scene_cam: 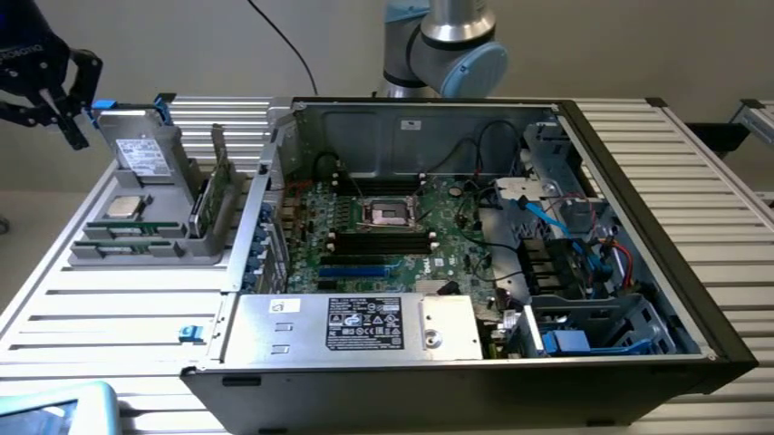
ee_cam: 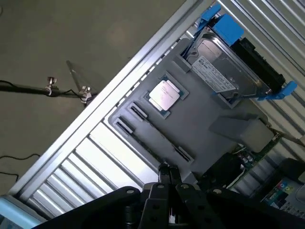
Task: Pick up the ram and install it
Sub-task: 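Pick up the ram and move it above insertion slot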
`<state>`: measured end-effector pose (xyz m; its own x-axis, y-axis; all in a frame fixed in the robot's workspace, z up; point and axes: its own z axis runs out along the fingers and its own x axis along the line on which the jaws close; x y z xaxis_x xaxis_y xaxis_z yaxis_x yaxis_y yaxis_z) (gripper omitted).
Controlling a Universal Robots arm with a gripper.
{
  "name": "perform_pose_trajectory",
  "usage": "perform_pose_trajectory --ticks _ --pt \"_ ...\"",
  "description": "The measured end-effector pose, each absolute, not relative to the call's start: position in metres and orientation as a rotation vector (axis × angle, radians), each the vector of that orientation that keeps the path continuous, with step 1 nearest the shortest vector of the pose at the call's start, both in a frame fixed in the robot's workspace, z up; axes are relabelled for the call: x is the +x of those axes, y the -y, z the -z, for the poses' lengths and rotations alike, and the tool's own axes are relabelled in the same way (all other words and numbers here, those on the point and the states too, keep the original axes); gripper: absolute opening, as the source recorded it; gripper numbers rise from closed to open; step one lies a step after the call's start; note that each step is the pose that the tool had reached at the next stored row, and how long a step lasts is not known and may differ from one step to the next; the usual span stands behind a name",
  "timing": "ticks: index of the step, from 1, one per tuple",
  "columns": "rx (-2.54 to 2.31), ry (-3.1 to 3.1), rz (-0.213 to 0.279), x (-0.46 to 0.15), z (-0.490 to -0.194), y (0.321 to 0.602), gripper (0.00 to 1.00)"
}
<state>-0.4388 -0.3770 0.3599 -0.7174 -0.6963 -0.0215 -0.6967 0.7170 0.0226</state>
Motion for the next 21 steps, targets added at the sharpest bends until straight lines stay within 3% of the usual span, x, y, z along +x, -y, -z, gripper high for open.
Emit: perform_pose_trajectory --ticks 21 --pt "-1.71 -2.629 -0.046 -0.4388 -0.3587 0.377 0.11"
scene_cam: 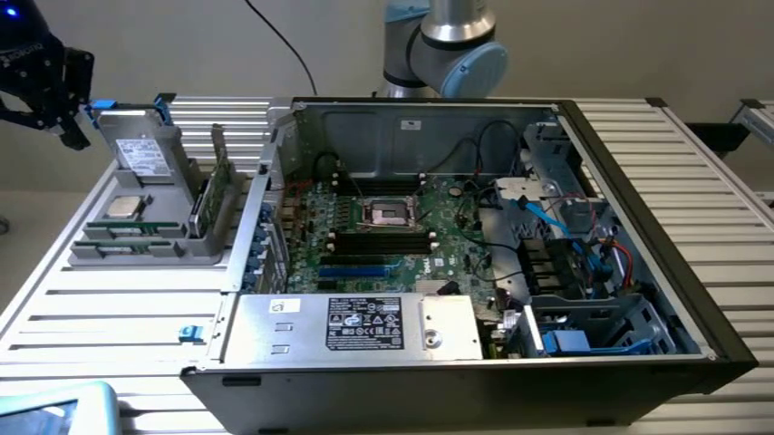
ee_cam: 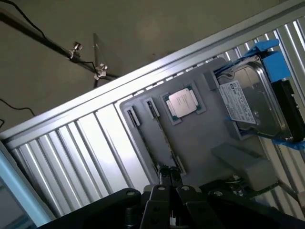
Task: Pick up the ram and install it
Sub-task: 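Pick up the ram and move it above insertion slot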
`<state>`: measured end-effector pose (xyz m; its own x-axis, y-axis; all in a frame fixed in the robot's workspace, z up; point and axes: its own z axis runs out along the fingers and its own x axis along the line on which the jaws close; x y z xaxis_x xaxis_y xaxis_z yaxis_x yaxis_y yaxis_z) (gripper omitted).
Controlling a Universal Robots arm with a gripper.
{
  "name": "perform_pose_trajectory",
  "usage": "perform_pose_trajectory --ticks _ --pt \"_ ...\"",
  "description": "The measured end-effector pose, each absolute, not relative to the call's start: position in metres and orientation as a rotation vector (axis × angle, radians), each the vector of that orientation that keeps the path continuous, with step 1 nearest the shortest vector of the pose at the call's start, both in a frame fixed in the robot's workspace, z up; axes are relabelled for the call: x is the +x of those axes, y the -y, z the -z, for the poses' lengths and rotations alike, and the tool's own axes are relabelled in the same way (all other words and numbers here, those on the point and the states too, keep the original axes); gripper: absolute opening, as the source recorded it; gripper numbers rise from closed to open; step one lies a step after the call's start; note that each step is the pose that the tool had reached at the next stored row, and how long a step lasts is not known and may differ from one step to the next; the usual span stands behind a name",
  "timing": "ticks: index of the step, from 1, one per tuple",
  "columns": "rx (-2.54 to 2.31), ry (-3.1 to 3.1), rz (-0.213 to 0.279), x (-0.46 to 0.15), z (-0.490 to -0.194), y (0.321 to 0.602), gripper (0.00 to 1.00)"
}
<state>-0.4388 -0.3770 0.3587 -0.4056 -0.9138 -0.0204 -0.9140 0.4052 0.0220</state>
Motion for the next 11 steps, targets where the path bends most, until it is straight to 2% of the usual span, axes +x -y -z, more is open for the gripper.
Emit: perform_pose_trajectory --ticks 11 --pt "-1.966 -2.449 -0.043 -0.4388 -0.3582 0.377 0.11"
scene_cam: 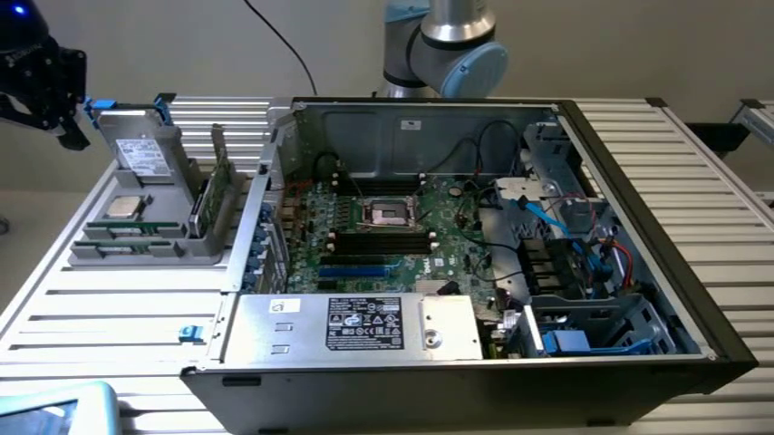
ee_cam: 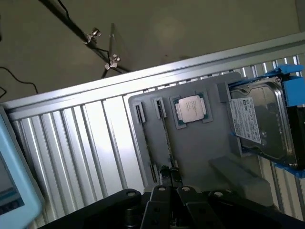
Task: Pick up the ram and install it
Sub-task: 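Pick up the ram and move it above insertion slot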
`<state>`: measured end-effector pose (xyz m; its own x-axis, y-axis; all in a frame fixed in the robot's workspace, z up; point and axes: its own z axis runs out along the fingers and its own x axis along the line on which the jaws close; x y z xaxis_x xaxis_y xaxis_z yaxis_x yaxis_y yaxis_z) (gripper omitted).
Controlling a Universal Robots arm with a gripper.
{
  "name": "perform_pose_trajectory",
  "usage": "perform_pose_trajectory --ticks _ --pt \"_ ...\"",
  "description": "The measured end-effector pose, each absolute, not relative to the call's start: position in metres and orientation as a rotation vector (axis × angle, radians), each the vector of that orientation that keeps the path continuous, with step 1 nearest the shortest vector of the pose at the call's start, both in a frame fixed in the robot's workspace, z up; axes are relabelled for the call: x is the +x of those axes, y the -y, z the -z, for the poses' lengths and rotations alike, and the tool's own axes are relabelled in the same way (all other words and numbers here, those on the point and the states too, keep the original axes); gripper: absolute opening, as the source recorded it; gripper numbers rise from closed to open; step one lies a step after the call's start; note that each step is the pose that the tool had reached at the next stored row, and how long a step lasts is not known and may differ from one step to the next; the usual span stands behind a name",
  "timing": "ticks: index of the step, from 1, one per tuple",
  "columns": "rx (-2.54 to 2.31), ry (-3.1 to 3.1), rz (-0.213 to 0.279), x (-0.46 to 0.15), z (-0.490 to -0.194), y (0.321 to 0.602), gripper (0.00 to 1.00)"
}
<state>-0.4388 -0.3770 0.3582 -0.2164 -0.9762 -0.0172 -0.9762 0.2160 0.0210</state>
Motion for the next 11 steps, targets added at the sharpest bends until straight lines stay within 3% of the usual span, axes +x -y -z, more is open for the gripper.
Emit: perform_pose_trajectory --ticks 11 --pt "-2.091 -2.354 -0.031 -0.4388 -0.3582 0.377 0.11"
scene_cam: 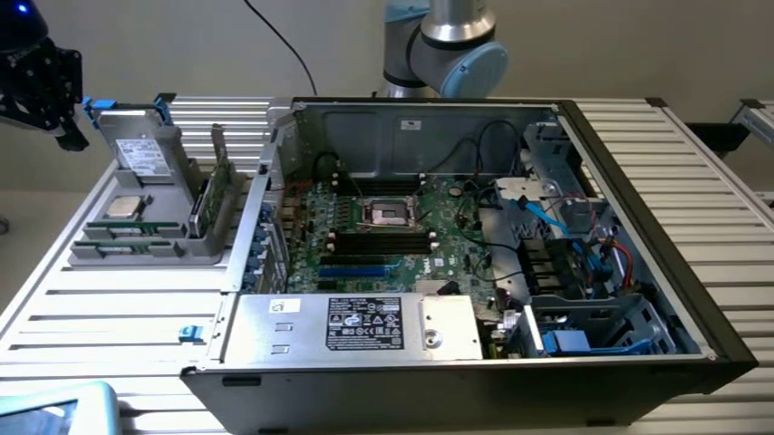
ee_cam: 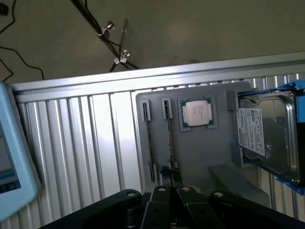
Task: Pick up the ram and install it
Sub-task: 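Pick up the ram and move it above insertion slot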
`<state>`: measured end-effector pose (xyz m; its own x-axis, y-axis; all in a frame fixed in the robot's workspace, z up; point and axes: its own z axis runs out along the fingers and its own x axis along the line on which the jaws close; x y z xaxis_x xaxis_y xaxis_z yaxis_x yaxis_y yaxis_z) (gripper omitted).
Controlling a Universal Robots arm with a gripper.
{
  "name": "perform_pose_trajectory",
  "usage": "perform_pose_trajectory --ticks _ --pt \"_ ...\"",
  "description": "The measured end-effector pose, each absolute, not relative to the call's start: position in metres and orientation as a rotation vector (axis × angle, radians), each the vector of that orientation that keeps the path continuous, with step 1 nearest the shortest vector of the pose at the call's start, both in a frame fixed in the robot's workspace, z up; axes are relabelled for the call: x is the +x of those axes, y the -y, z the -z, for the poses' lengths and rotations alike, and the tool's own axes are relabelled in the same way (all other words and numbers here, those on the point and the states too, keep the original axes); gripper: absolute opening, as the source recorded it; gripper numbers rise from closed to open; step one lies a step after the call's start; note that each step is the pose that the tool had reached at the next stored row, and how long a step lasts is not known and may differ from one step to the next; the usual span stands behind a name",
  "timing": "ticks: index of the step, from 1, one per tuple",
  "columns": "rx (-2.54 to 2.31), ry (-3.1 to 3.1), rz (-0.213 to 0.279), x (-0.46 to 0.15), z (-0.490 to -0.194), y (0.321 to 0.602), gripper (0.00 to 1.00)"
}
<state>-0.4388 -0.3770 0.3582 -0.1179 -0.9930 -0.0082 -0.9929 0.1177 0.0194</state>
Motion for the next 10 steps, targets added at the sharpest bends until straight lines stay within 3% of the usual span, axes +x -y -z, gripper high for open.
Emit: perform_pose_trajectory --ticks 10 --pt "2.129 2.3 0.031 -0.4388 -0.3581 0.377 0.11"
